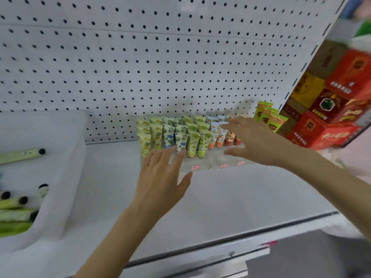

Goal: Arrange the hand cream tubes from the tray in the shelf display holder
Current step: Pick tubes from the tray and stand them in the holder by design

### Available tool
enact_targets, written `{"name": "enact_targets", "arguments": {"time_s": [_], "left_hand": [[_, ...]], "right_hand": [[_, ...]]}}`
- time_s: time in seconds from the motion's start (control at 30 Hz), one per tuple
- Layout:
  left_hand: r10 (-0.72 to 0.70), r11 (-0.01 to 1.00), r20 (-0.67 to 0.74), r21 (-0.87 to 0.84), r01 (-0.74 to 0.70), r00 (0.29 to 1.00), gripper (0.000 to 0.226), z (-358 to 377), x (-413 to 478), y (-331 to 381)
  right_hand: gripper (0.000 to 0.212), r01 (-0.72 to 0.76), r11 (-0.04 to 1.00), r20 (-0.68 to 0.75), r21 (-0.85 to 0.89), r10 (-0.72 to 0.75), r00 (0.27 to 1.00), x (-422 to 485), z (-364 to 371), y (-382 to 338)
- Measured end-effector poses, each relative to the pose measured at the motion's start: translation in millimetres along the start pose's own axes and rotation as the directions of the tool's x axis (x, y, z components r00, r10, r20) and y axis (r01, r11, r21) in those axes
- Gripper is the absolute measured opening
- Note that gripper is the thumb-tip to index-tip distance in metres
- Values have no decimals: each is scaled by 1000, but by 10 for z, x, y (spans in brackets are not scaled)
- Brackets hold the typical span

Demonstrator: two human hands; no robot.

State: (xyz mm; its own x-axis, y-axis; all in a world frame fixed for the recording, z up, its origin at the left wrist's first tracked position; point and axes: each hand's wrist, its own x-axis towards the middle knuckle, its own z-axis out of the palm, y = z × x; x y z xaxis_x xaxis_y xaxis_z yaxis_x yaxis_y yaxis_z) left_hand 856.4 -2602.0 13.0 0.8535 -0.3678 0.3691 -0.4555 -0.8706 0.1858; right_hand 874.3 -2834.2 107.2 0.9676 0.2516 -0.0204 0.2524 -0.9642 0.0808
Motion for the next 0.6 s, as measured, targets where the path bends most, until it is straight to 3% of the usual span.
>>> {"name": "enact_targets", "arguments": {"time_s": [0.23,0.37,0.6], "left_hand": [[-13,998,-125,55,20,992,60,-990,-305,-371],[-45,994,-149,95,60,988,67,-1444,-750,-780],[-136,971,-70,190,147,988,73,-2078,-1824,-1517]], "right_hand": [[69,55,996,-22,-65,-56,998,-302,-417,-783],[68,67,998,-69,-6,-67,995,-456,-627,-1321],[68,85,985,-80,153,-73,994,-710,-733,-2394]]}}
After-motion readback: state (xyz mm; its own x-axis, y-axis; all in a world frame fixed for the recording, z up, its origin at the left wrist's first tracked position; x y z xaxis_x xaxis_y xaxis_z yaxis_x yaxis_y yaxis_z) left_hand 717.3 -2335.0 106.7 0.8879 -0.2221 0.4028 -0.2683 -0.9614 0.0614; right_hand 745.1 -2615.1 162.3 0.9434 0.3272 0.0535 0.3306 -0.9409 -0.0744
